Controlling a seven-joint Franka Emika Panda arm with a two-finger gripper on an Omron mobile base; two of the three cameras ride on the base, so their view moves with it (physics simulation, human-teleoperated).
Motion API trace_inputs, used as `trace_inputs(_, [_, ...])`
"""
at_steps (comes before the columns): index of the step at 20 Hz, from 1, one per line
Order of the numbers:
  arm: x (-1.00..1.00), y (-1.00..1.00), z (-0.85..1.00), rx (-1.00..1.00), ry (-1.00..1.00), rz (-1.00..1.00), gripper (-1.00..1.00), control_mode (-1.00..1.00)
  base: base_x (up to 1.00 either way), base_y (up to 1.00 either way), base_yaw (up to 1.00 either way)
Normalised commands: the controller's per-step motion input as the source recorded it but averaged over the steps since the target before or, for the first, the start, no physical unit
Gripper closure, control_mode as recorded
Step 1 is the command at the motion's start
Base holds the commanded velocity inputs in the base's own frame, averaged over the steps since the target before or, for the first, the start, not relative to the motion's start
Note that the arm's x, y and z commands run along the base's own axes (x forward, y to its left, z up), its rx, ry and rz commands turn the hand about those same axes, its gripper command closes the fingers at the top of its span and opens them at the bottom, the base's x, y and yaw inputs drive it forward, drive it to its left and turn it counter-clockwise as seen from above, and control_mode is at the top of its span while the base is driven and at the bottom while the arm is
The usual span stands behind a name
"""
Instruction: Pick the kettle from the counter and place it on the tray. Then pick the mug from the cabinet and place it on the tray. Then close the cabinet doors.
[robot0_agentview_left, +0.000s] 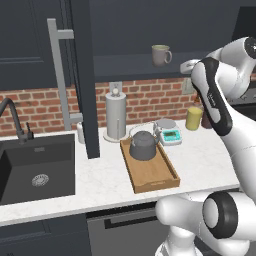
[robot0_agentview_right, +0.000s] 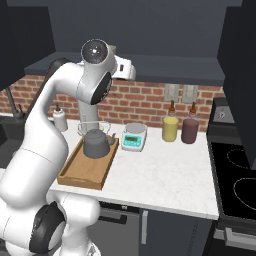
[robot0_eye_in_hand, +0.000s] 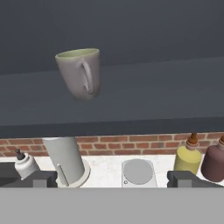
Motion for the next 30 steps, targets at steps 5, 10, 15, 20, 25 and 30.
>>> trace_inputs(5, [0.00, 0.00, 0.00, 0.00, 0.00, 0.00, -1.00, -1.00, 0.00, 0.00, 0.00])
trace_inputs(10, [0.08, 0.00, 0.02, 0.00, 0.00, 0.00, -1.00, -1.00, 0.00, 0.00, 0.00])
trace_inputs(15, [0.24, 0.07, 0.30, -0.05, -0.02, 0.00, -1.00, -1.00, 0.00, 0.00, 0.00])
trace_inputs(20, [0.16, 0.10, 0.49, -0.13, -0.11, 0.00, -1.00, -1.00, 0.00, 0.00, 0.00])
trace_inputs(25, [0.15, 0.23, 0.17, -0.06, -0.02, 0.00, -1.00, -1.00, 0.00, 0.00, 0.00])
trace_inputs(30, [0.32, 0.22, -0.01, 0.00, 0.00, 0.00, -1.00, -1.00, 0.00, 0.00, 0.00])
